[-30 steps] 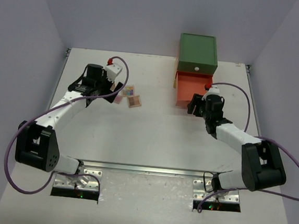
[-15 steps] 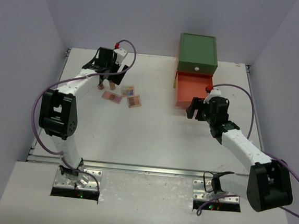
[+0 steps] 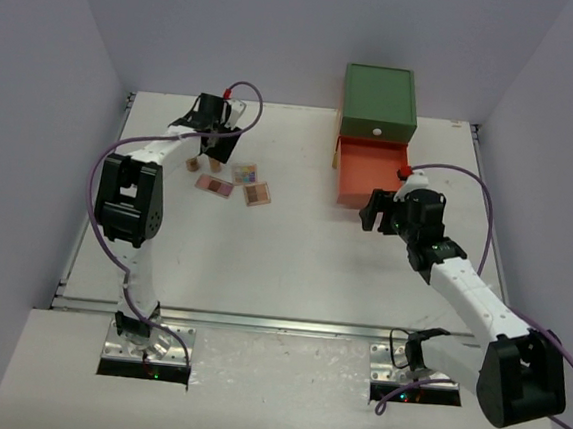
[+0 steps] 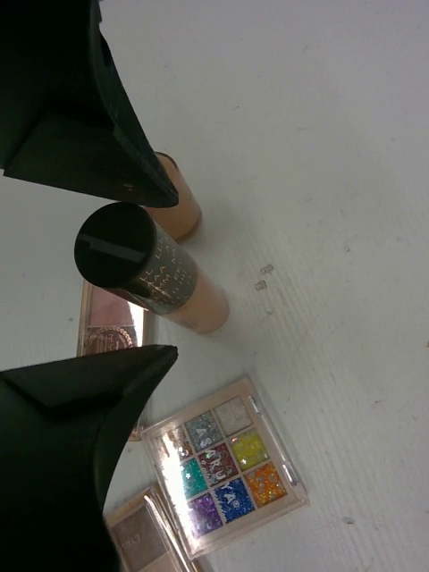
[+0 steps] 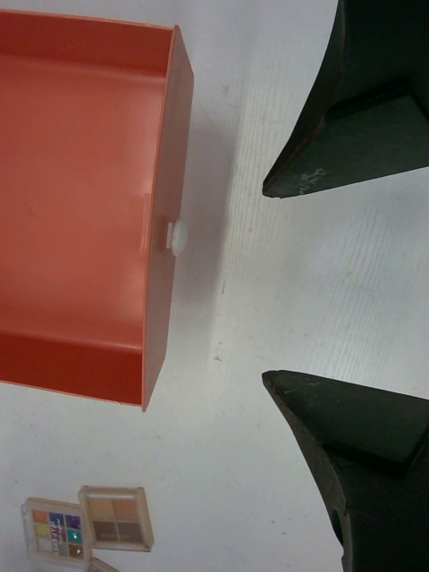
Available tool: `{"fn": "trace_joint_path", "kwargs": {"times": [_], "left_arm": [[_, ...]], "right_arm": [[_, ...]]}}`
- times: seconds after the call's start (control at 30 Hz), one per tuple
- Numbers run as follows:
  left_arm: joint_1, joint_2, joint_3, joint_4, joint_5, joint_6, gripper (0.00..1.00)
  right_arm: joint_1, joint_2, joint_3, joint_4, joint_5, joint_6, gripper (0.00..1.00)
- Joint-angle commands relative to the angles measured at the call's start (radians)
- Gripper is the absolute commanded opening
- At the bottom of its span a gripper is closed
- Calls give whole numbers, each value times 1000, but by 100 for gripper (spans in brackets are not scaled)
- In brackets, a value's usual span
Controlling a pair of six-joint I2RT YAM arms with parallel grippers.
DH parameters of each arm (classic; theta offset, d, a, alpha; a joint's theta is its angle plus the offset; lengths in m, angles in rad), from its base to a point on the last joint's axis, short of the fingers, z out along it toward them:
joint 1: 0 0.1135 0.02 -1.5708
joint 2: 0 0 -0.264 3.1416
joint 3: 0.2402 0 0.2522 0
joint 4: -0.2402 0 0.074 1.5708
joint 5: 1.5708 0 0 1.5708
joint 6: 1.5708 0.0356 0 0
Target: Organize the makeup
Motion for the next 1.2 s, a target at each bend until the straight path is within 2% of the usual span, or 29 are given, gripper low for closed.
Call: {"fn": "trace_joint_path", "kwargs": {"times": [0.0, 0.17, 0.3, 0.33, 0.5, 0.67, 0.77, 0.93, 1.0, 1.03, 1.17], "left_arm": [[15, -2, 46, 6, 27, -29, 51], [15, 21, 62, -5, 28, -34, 30], [15, 19, 58, -16, 38, -36, 2], [15, 13, 53, -17, 46, -36, 0], [15, -39, 43, -29, 105, -42, 0], [15, -159, 49, -80, 244, -64, 0], [15, -280, 38, -124, 363, -70, 0], [15, -478, -19, -175, 537, -62, 0], [15, -528, -35, -182, 573, -67, 0], [15, -591, -50, -195, 631, -76, 0], [14, -686, -73, -232, 698, -83, 0]], "right_arm": [[1, -27, -11, 8, 7, -23, 78], [1, -40, -17, 0, 11, -27, 78], [1, -57, -10, -17, 14, -41, 78], [1, -63, -10, -22, 14, -45, 78], [1, -90, -12, -26, -26, -91, 78], [22, -134, -5, -5, -200, -172, 78], [69, -150, 23, 2, -266, -283, 82], [325, -97, 161, 21, -213, -524, 90], [369, -59, 199, 49, -204, -552, 91], [406, -20, 229, 110, -199, -599, 92], [502, 109, 308, 267, -165, -639, 93]]}}
